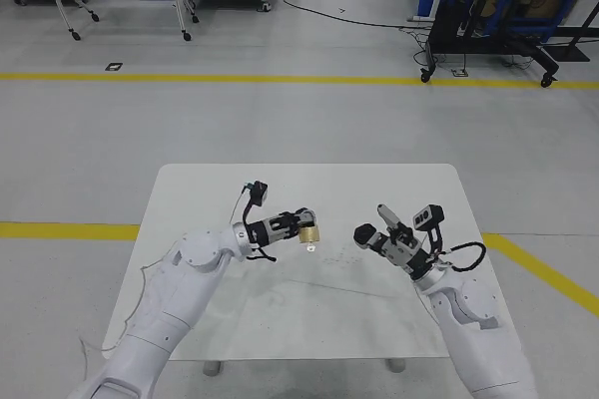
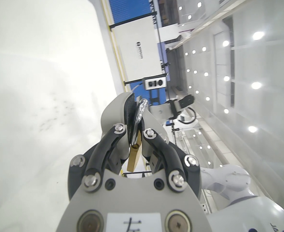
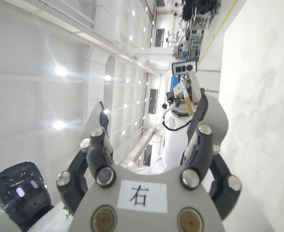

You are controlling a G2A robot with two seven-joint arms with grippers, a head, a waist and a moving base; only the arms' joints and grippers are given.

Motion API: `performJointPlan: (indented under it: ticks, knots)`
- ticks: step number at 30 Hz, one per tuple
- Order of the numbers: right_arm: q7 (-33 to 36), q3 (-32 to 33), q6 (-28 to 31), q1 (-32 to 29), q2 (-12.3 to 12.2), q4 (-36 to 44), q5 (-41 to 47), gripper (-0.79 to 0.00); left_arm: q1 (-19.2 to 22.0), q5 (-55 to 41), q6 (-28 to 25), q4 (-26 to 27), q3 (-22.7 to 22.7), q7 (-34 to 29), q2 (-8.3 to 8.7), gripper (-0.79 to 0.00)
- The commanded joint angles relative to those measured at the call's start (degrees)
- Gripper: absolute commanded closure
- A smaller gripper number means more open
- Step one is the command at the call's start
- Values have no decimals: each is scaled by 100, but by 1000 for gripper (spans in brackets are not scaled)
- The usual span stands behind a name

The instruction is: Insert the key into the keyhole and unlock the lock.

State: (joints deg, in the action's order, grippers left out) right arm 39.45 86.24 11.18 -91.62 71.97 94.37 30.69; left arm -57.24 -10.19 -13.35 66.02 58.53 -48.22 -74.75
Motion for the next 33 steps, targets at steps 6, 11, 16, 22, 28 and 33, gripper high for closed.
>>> performJointPlan:
  ticks: [6, 11, 16, 22, 28, 33]
  knots:
    - [-100, 129, -4, -172, -12, 196, -14, -785, 90, 1403, 395, 26, -568, 491, -64, 0]
    - [-100, 129, -4, -172, -12, 196, -14, -785, 152, 1550, 500, -62, -671, 677, -103, 0]
    - [-100, 129, -4, -172, -12, 196, -14, -785, 188, 1840, 651, -142, -770, 895, -129, 0]
    - [-100, 129, -4, -172, -12, 196, -14, -785, 226, 1854, 786, -229, -869, 883, -175, -154]
    - [-100, 129, -4, -172, -12, 196, -14, -785, 285, 1799, 856, -312, -961, 800, -226, -391]
    - [-100, 129, -4, -172, -12, 196, -14, -785, 325, 1817, 851, -373, -985, 781, -248, -511]
